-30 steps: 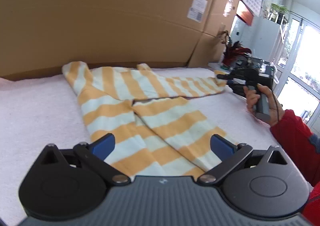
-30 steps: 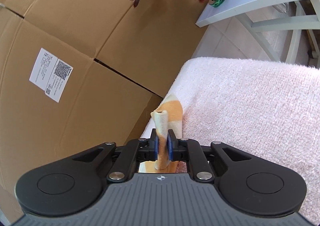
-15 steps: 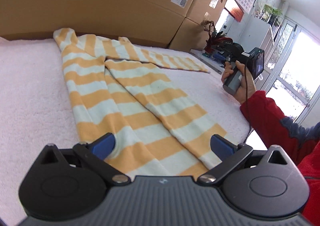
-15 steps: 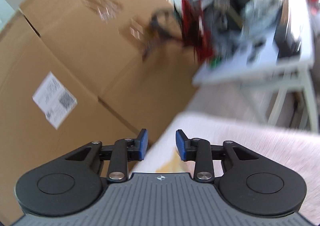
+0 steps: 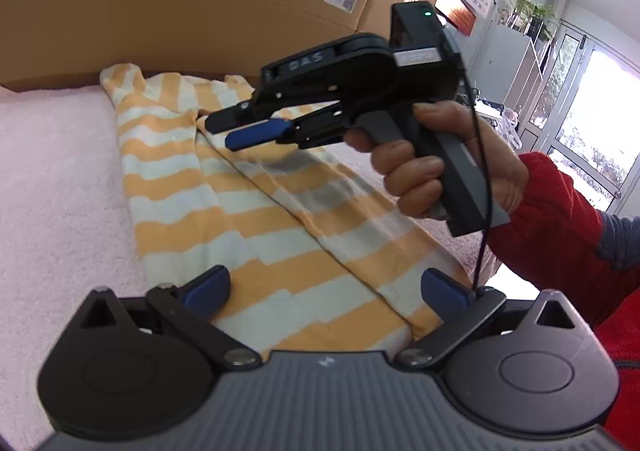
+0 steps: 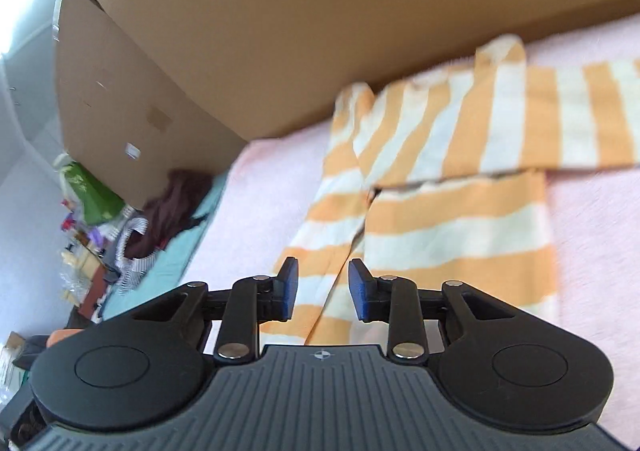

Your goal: Fold clothes

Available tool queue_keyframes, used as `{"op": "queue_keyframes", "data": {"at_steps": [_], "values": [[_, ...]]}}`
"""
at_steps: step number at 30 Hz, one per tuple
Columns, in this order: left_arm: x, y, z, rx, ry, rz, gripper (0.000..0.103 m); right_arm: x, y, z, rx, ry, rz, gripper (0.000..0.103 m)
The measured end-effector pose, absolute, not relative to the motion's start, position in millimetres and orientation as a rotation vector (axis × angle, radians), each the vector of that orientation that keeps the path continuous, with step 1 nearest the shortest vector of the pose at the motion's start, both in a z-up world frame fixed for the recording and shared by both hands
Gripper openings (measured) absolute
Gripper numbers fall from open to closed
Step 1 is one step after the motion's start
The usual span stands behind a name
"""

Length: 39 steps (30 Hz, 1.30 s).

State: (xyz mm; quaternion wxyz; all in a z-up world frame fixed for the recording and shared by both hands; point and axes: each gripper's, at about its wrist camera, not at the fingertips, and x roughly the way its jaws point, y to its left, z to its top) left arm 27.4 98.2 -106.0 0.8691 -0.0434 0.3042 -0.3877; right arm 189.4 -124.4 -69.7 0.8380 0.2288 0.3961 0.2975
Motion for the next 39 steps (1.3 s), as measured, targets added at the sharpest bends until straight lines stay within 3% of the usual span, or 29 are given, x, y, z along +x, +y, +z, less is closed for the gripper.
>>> {"op": "queue_keyframes", "data": {"at_steps": [6, 7, 8, 9, 10, 16, 19, 20, 24, 26, 29, 33, 35, 39], "values": [[18, 99, -110, -0.106, 0.601, -0.812, 0.100, 211, -97, -78, 0.511, 0.878, 0.598, 0.030], [18, 99, -110, -0.110, 0.602, -0.814, 0.099, 213, -93, -77, 0.493, 0.874, 0.588, 0.026], [17, 98, -109, -0.115, 0.604, -0.818, 0.091, 215, -89, -77, 0.476, 0.871, 0.577, 0.004], [15, 98, -109, -0.121, 0.608, -0.826, 0.077, 214, -88, -73, 0.445, 0.863, 0.556, 0.004], [13, 99, -108, -0.133, 0.612, -0.832, 0.076, 212, -88, -71, 0.429, 0.850, 0.542, 0.004], [12, 106, -110, -0.218, 0.620, -0.866, 0.086, 209, -90, -75, 0.379, 0.816, 0.497, 0.006], [4, 107, -108, -0.170, 0.613, -0.880, 0.087, 196, -105, -72, 0.480, 0.835, 0.581, 0.032], [3, 107, -109, -0.169, 0.614, -0.886, 0.088, 189, -107, -71, 0.495, 0.843, 0.629, 0.032], [0, 104, -109, -0.177, 0.622, -0.899, 0.088, 167, -104, -76, 0.469, 0.893, 0.752, 0.029], [0, 101, -108, -0.181, 0.633, -0.911, 0.088, 161, -106, -76, 0.408, 0.877, 0.648, 0.009], [-3, 96, -109, -0.149, 0.622, -0.903, 0.088, 158, -103, -68, 0.423, 0.846, 0.693, 0.014], [-6, 97, -108, -0.154, 0.634, -0.894, 0.088, 183, -74, -85, 0.545, 0.976, 0.830, 0.021], [-11, 100, -108, -0.156, 0.633, -0.886, 0.088, 208, -69, -97, 0.601, 1.014, 0.774, 0.008], [-24, 107, -110, -0.164, 0.623, -0.870, 0.088, 259, -76, -109, 0.779, 1.023, 0.692, 0.008]]}}
